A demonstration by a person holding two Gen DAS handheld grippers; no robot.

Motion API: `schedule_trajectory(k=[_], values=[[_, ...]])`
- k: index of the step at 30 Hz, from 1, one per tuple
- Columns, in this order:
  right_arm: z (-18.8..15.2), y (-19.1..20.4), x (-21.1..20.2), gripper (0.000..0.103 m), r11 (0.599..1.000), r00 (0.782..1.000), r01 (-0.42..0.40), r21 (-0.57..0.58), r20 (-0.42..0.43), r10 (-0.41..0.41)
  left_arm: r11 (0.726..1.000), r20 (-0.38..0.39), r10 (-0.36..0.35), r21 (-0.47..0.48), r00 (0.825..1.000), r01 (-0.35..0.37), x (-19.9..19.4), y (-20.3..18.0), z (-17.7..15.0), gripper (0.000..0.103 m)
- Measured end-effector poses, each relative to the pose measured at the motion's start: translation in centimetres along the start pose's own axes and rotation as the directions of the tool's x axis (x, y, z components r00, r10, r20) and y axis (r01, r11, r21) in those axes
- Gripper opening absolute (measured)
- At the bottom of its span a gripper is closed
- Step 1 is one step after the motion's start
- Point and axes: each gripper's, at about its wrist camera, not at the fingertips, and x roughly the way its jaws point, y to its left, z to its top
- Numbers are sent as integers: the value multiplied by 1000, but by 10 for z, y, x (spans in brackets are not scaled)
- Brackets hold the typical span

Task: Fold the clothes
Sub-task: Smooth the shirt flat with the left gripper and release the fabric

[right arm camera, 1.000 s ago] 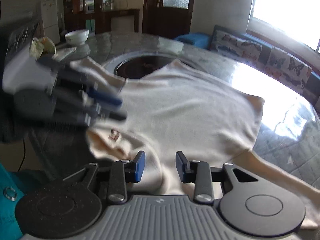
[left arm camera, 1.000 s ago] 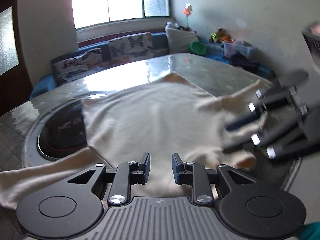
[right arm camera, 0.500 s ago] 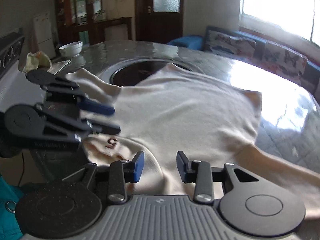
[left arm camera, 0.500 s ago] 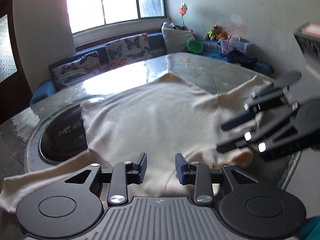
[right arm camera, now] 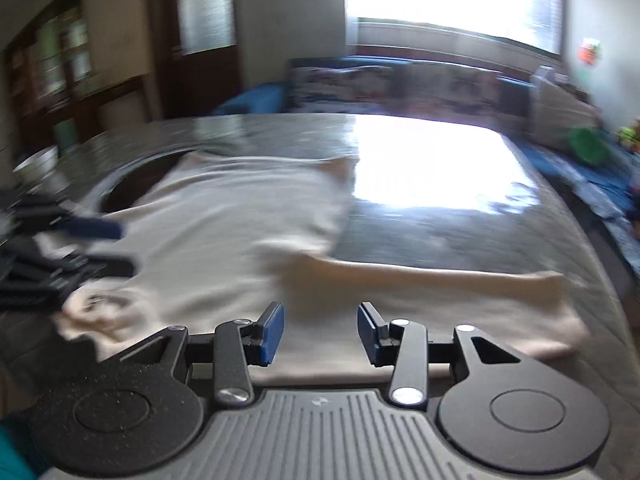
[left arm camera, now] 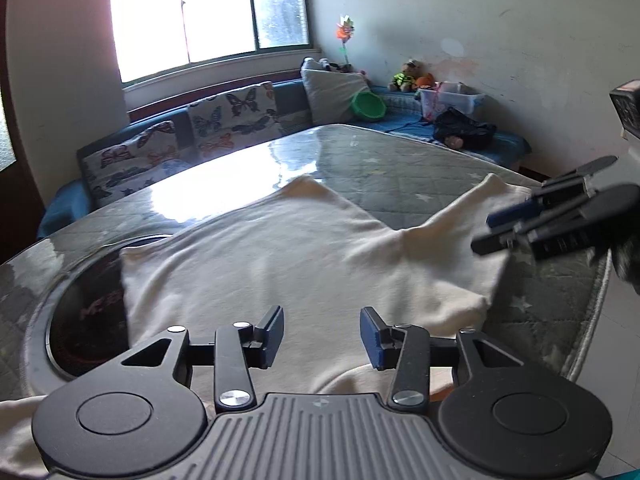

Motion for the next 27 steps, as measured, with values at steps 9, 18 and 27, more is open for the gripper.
schedule_trajectory(k=[9,18,27], values=[[-10,-78,3,41,953,971,236,193,2,-240,999,-6,-45,28,999,45,8,-22,6,50],[-19,-123,11,42,881,933,351,317,-35,-359,998,-23,-56,42,998,57,15,-33,8,53],[-22,-127,14,15,889,949,303,343,-24,-314,997,-40,-64,45,997,66,22,-40,8,55]])
